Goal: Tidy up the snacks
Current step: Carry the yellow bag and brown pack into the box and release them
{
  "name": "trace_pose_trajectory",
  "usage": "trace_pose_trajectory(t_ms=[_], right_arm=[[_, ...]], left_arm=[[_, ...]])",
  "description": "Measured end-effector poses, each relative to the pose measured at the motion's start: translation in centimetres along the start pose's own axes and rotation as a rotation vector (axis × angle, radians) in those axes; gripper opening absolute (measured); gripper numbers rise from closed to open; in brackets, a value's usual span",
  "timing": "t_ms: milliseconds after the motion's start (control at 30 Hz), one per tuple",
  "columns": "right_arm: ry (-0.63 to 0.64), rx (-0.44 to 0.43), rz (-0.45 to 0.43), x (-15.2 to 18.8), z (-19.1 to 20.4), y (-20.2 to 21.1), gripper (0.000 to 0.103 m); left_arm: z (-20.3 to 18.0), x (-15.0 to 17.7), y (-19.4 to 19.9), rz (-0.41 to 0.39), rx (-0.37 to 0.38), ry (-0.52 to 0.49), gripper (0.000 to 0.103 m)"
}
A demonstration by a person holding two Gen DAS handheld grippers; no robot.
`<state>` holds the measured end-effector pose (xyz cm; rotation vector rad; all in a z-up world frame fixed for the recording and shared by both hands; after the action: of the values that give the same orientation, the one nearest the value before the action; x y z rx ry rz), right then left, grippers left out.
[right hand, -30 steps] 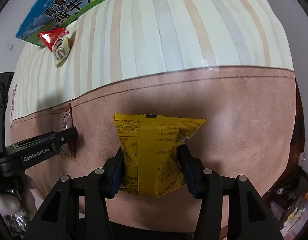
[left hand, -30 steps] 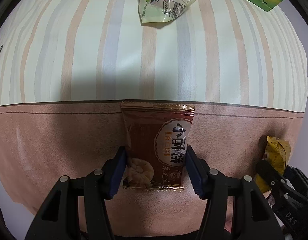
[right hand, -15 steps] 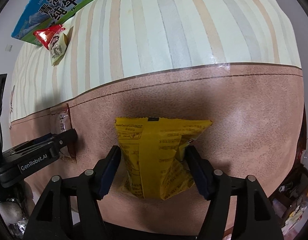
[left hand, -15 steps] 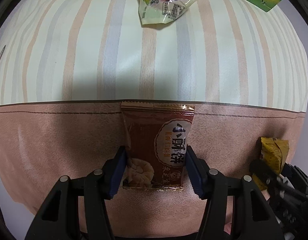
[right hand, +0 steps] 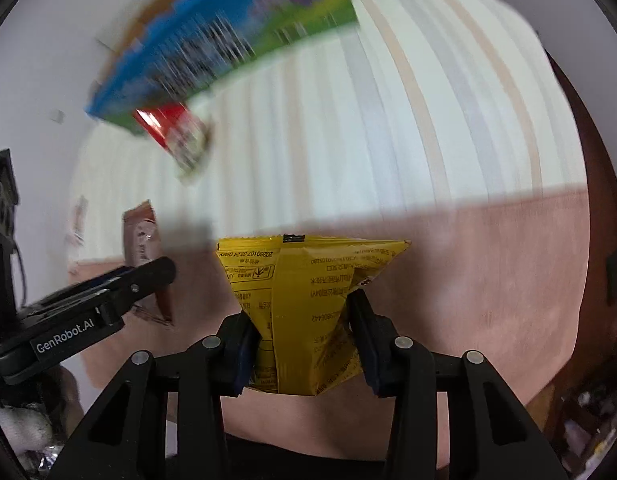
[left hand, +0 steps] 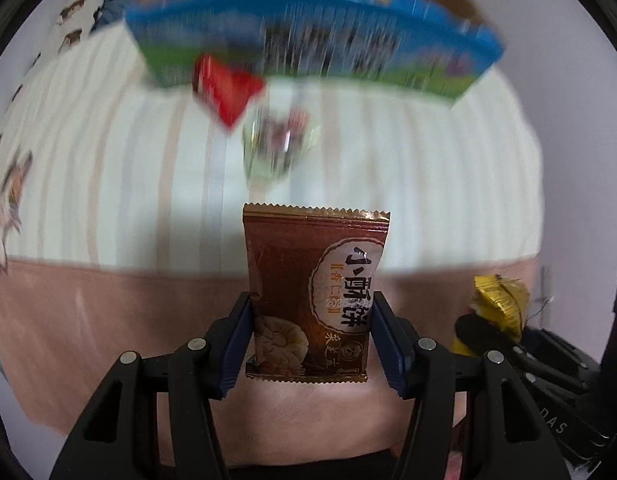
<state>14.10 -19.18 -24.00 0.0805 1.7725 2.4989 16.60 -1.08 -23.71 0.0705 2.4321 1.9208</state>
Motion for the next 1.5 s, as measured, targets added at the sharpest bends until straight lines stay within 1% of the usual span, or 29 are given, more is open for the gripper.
trace_pose_trajectory(t_ms=[133,200,267,300,367,467,567,633,733,833,900,967,1000,1067,1100,1133,1200,1267,1300,1400,1500], right_arm=[[0.052,-0.047,-0.087,-4.5,2.6,4.4,0.046],[0.076,-0.056,-0.126,-6.9,3.5,6.4,0.046],[0.103,-0.042,-0.161,-9.8,4.2,8.2,0.046],[0.115,-0.029,-0.179,-11.2,4.9,8.7,0.046],[0.129,-0.003,-0.209,-14.5,5.9,9.4,0.046],[0.13,0.028,-0.22,-19.9,6.6,9.9,0.046],[0.123,0.077,-0.217,-24.9,6.6,9.5,0.046],[0.108,0.102,-0.197,-28.4,6.6,8.4,0.046],[0.088,0.139,-0.176,-31.9,6.1,7.1,0.046],[0.066,0.152,-0.147,-34.1,5.4,5.3,0.046],[0.052,0.157,-0.126,-34.9,4.9,4.2,0.046],[0.034,0.164,-0.102,-35.5,4.3,3.3,0.048],[0.02,0.172,-0.088,-35.8,4.0,2.8,0.05],[0.017,0.176,-0.082,-36.1,3.8,2.4,0.086],[0.022,0.166,-0.085,-36.1,3.8,2.3,0.088],[0.025,0.171,-0.079,-35.9,3.8,2.3,0.089],[0.034,0.179,-0.079,-35.7,3.9,2.2,0.09],[0.034,0.177,-0.074,-35.4,4.0,2.3,0.093],[0.031,0.176,-0.073,-35.3,4.0,2.4,0.093],[0.03,0.179,-0.078,-34.9,4.2,2.8,0.093],[0.031,0.18,-0.086,-34.5,4.3,3.3,0.095]], left_arm=[[-0.6,-4.3,5.3,-0.084,0.052,-0.01,0.054],[-0.7,-7.4,7.9,-0.127,0.064,-0.012,0.054],[-0.7,-9.8,9.4,-0.15,0.065,-0.018,0.054],[-0.8,-11.6,10.4,-0.166,0.06,-0.023,0.054],[-1.1,-14.2,11.3,-0.18,0.042,-0.035,0.054],[-0.9,-19.0,11.8,-0.177,0.019,-0.035,0.054],[-0.6,-23.4,11.1,-0.147,-0.01,-0.029,0.054],[-0.4,-26.3,10.2,-0.116,-0.013,-0.026,0.054],[-0.3,-29.7,7.8,-0.058,-0.008,-0.016,0.054],[0.2,-31.4,5.7,-0.014,-0.009,-0.009,0.054],[0.4,-32.6,4.0,0.028,-0.008,-0.012,0.055],[0.7,-33.4,2.4,0.076,-0.014,-0.005,0.055],[0.7,-33.7,1.8,0.093,-0.014,0.0,0.055],[1.0,-34.1,0.8,0.119,0.001,0.001,0.057],[1.2,-34.2,0.5,0.12,0.003,0.004,0.063],[1.3,-34.3,0.2,0.122,0.009,-0.001,0.075],[1.4,-34.2,0.1,0.116,0.01,0.001,0.086],[1.6,-34.0,0.1,0.117,0.012,0.0,0.089],[1.6,-33.8,0.2,0.115,0.01,-0.001,0.093],[1.5,-33.3,0.8,0.099,0.009,-0.005,0.093],[1.2,-32.1,2.0,0.075,0.009,-0.007,0.093]])
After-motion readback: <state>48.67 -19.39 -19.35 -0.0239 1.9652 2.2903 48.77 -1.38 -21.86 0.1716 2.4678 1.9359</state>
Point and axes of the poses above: each gripper's, at about its wrist camera, not at the fingertips, and y roughly against the way its jaws point, z to its left, x to its underside, the point moved 4 cm from there along -y, roughly the way its jaws point, and after that the axes turned 10 degrees about z, right-handed, at the moved point
